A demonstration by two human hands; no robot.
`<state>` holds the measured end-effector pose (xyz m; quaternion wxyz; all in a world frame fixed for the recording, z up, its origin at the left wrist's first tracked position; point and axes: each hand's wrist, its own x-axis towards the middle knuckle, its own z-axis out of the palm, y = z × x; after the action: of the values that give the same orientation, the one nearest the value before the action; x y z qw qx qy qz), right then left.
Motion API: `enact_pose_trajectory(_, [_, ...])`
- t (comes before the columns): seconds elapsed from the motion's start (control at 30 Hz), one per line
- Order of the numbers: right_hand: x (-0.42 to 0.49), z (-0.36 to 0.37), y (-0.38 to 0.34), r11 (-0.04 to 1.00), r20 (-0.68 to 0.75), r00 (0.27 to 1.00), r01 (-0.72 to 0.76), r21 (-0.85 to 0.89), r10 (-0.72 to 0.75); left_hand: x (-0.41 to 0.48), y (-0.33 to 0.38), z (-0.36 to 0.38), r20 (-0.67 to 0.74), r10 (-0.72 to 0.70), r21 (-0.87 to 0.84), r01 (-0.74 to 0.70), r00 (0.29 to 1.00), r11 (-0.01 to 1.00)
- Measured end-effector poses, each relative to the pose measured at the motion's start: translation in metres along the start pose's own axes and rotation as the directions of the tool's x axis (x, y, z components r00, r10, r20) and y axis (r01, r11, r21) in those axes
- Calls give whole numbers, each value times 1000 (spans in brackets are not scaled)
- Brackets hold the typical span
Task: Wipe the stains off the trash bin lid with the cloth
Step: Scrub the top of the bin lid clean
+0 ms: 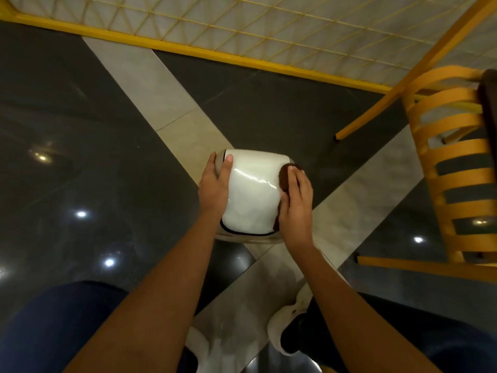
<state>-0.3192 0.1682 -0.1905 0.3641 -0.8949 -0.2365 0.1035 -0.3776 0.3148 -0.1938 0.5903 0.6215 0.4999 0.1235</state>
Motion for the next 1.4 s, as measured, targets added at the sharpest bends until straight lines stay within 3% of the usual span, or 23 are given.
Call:
enact_pose_trajectory(0.13, [-35, 14, 6, 958, -86, 967, -222, 180, 240, 0, 0, 1, -2, 3, -5, -3, 1000, 1000])
enact_pose_trajectory(0.37, [-73, 30, 19, 878, -71, 894, -417, 235, 443, -1, 1, 0, -2, -4, -14, 4, 1000, 1000])
enact_pose_trajectory(0.5, [-92, 35, 21, 909, -104, 909, -385, 161, 403, -1, -1, 1, -5, 9, -11, -9, 1000, 1000])
enact_pose_trajectory(0.6, [-89, 33, 10, 910, -201, 891, -415, 0, 406, -2, -2, 2, -20, 23, 1, -23, 1000, 1000])
enact_pose_trajectory(0.8, [-102, 48, -11, 872, -202, 849, -482, 88, 489, -1, -3, 3, -26, 29, 15, -28, 999, 999])
enact_pose_trajectory(0.87, [-110, 64, -22, 880, -177, 863, -473, 47, 473, -2, -2, 3, -30, 26, 0, -26, 999, 1000])
enact_pose_trajectory(0.97, [-123, 92, -45, 930, -34, 940, -331, 160, 341, -3, -1, 3, -30, 22, -9, -22, 999, 1000])
enact_pose_trajectory(1.03, [-126, 104, -57, 965, 101, 961, -261, 33, 257, -3, -1, 2, -27, 26, -6, -26, 999, 1000])
enact_pose_trajectory(1.1, [-126, 112, -49, 968, 143, 961, -219, -123, 235, -3, -2, 1, -31, 31, -1, -31, 999, 1000])
enact_pose_trajectory(1.17, [-126, 104, -39, 973, 193, 975, -68, -222, 112, -2, -4, 1, -24, 34, 8, -34, 999, 999])
enact_pose_trajectory(1.2, [-128, 102, -30, 977, 215, 976, 64, -204, -19, -2, -4, 2, -21, 33, 14, -33, 999, 999])
enact_pose_trajectory(1.27, [-128, 93, -18, 907, 278, 907, 374, -192, -315, -2, -3, 2, -24, 29, 12, -28, 999, 1000])
enact_pose_trajectory(1.33, [-118, 89, -19, 727, 379, 748, 646, -231, -545, -2, -2, 2, -22, 31, 10, -31, 999, 999])
enact_pose_trajectory(1.4, [-97, 90, -18, 578, 459, 622, 776, -253, -634, -2, -2, 1, -23, 34, 13, -34, 999, 999])
